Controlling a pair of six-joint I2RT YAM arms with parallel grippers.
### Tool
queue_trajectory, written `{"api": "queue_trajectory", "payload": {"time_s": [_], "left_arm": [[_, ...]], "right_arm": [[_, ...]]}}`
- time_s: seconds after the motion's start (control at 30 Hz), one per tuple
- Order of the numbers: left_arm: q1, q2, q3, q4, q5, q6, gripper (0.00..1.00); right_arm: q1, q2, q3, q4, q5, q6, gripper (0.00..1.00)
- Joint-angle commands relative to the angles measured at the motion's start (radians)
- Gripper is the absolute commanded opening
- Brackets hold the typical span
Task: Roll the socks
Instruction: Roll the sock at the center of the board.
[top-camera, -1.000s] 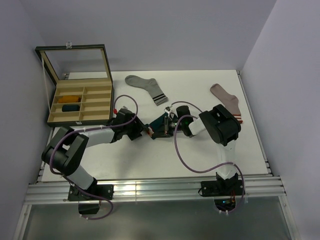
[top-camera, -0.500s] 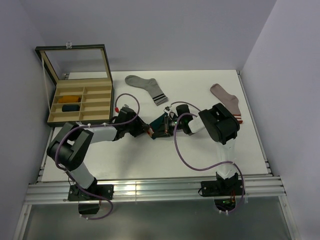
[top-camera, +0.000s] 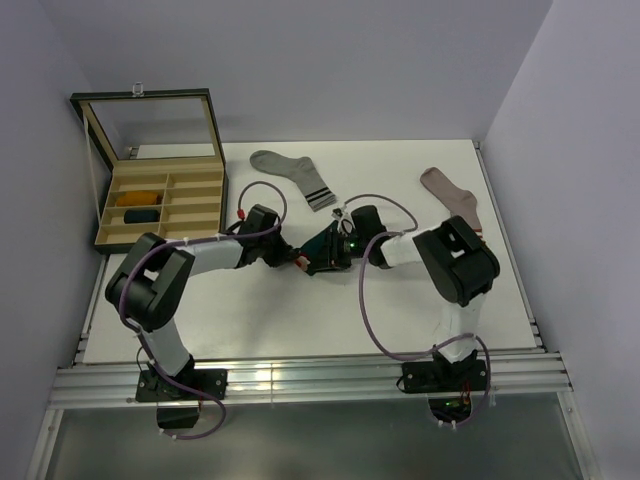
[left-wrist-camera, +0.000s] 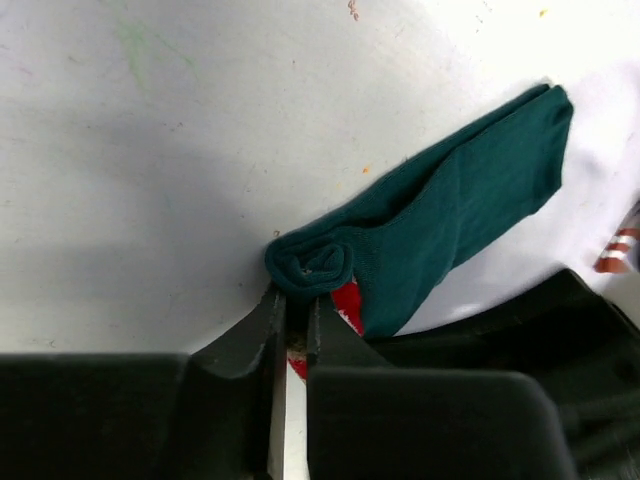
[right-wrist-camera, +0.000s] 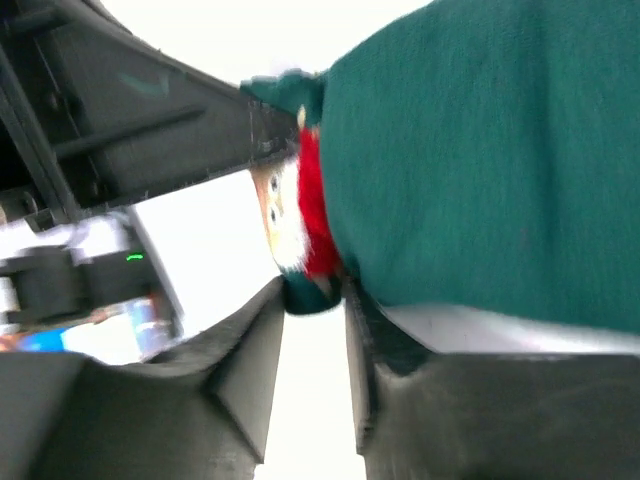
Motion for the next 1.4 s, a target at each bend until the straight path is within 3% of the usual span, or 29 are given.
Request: {"api": "queue_trajectory", "payload": {"time_s": [0.0,0.23,0.43,0.7,0.93,1.07,1.17,1.23,1.27,1.33,1.37], "left_arm": [[-0.003,0.044,0.045,-0.25,-0.075,0.099,0.04],[-0.03,0.052,0.166,-0.407,-0.124,0.182,0.03],[-0.033,0.059,0.22,-0.464,-0.121,0.216,0.03],[-0.033,0.076,0.23,-0.467,-0.098,0.225,0.03],[-0.036,0.082,0.232,-0.462,-0.092,0.223,0.03],[-0.036,0.078,0.221,-0.447,-0.089,0.223,0.04],[-0.036,0.064,0.207,-0.429,-0.089,0.22,0.05],[-0.036,0.055,0.198,-0.415,-0.089,0.217,0.06],[-0.036,0.047,0.197,-0.409,-0.089,0.217,0.11],[-0.036,0.032,0.181,-0.389,-0.085,0.216,0.18],[-0.035,0.015,0.172,-0.376,-0.075,0.214,0.32]], "right_arm": [[0.039,-0.152,-0.064,-0.106,0.288,-0.162,0.4],[0.258,-0.366,-0.112,-0.089,0.742,-0.352,0.48],[0.404,-0.349,-0.074,-0.054,0.99,-0.472,0.51],[0.55,-0.213,-0.003,-0.019,1.16,-0.575,0.51],[0.593,-0.127,0.048,-0.034,1.216,-0.613,0.49],[0.603,-0.099,0.051,-0.043,1.242,-0.616,0.37],[0.601,-0.081,0.054,-0.069,1.259,-0.605,0.12],[0.598,-0.081,0.052,-0.084,1.258,-0.595,0.05],[0.59,-0.085,0.048,-0.088,1.234,-0.576,0.0],[0.573,-0.116,0.028,-0.094,1.184,-0.55,0.0],[0.561,-0.128,0.022,-0.095,1.113,-0.523,0.0]]}}
